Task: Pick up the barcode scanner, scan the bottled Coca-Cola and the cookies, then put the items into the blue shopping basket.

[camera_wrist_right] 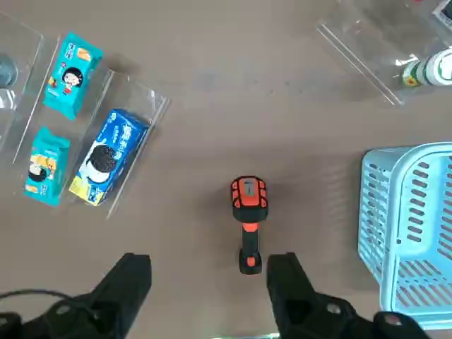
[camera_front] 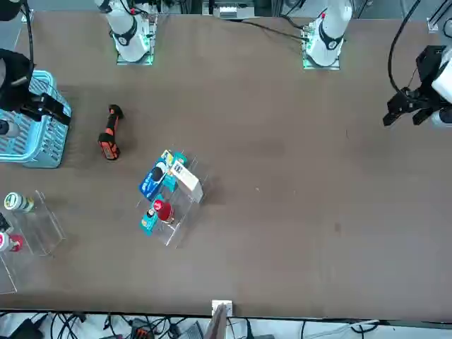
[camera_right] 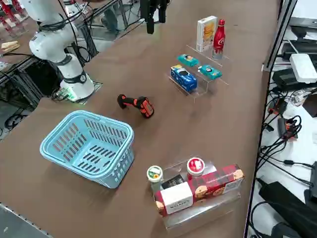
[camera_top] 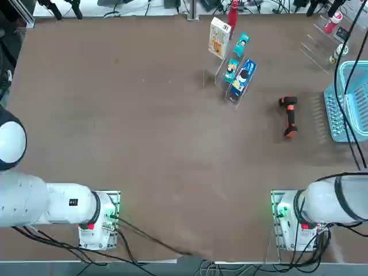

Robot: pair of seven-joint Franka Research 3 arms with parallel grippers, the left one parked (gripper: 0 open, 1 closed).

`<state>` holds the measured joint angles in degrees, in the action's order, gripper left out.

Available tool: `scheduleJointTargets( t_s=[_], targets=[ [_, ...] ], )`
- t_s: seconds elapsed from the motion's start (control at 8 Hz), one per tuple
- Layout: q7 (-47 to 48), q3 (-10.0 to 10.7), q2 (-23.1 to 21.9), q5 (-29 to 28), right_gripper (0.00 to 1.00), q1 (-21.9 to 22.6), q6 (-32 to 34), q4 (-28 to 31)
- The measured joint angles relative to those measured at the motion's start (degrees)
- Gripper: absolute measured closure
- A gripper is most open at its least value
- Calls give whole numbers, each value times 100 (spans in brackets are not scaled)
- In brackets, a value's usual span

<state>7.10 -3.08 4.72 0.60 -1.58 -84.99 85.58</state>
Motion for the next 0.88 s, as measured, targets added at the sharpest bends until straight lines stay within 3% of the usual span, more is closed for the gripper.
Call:
scheduleJointTargets(
  t_s=[0.62, 0.88],
  targets=[
    [-2, -47, 55, -19, 0, 67, 43, 77],
    [0, -50, 98, -19, 0, 110, -322, 624]
  ],
)
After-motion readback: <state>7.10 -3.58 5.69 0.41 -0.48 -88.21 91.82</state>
